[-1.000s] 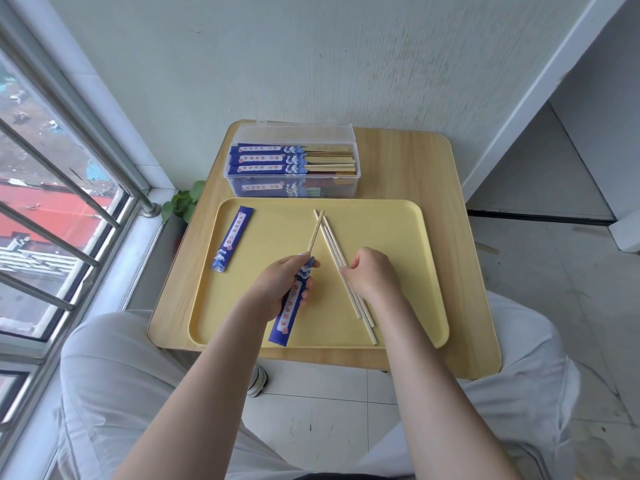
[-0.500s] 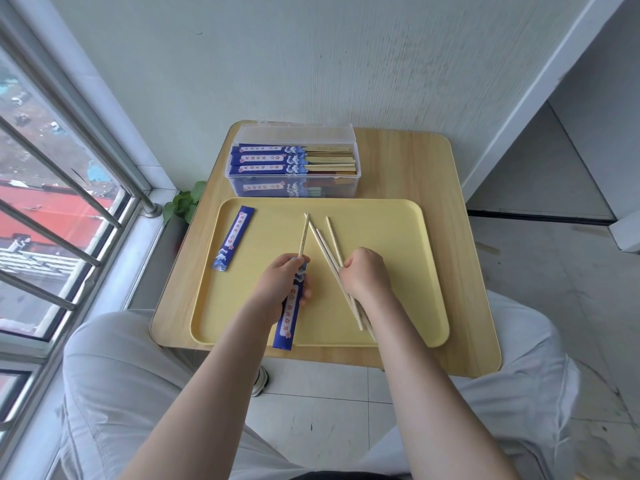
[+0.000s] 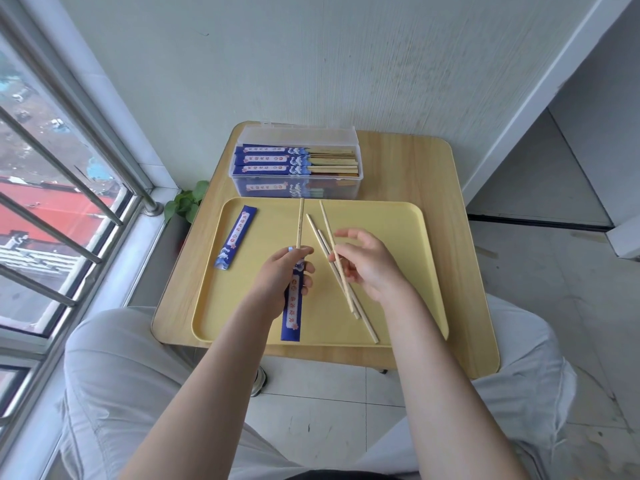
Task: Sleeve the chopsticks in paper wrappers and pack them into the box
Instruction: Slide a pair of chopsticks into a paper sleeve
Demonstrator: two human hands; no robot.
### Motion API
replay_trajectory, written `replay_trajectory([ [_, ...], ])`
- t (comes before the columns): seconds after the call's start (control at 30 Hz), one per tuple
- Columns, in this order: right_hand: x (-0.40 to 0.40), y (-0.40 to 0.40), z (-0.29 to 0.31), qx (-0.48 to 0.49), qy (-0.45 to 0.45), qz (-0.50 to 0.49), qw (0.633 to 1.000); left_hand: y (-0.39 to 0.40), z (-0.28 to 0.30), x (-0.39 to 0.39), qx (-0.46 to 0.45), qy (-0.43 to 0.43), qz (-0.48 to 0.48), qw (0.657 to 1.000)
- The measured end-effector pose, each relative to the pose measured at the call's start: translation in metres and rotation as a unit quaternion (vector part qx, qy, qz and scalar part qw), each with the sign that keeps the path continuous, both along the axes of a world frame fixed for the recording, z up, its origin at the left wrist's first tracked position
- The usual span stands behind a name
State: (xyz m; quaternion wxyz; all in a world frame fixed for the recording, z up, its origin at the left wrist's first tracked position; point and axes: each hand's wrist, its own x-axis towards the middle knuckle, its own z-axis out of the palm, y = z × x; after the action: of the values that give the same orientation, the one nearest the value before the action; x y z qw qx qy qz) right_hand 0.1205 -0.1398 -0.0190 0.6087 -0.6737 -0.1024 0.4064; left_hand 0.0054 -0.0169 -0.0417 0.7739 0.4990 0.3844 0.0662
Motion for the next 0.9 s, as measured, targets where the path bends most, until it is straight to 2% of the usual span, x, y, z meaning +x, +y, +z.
replay_trajectory([
  [0.27,0.001,-0.004,0.006,0.119,0.071,-0.003,0.990,0.000,0.003,0.000,-0.013,-0.025,0.033,0.999],
  [0.57,0.006,-0.007,0.000,0.104,0.028,-0.099,0.989,0.000,0.002,0.001,-0.016,0.002,0.024,1.000],
  [0.7,0.008,-0.007,-0.005,0.085,0.013,-0.139,0.986,-0.002,0.003,-0.001,0.003,0.053,-0.022,0.998],
  [0.9,0.018,-0.003,-0.009,0.095,0.002,-0.304,0.948,-0.005,0.005,-0.006,0.012,0.119,-0.183,0.976],
])
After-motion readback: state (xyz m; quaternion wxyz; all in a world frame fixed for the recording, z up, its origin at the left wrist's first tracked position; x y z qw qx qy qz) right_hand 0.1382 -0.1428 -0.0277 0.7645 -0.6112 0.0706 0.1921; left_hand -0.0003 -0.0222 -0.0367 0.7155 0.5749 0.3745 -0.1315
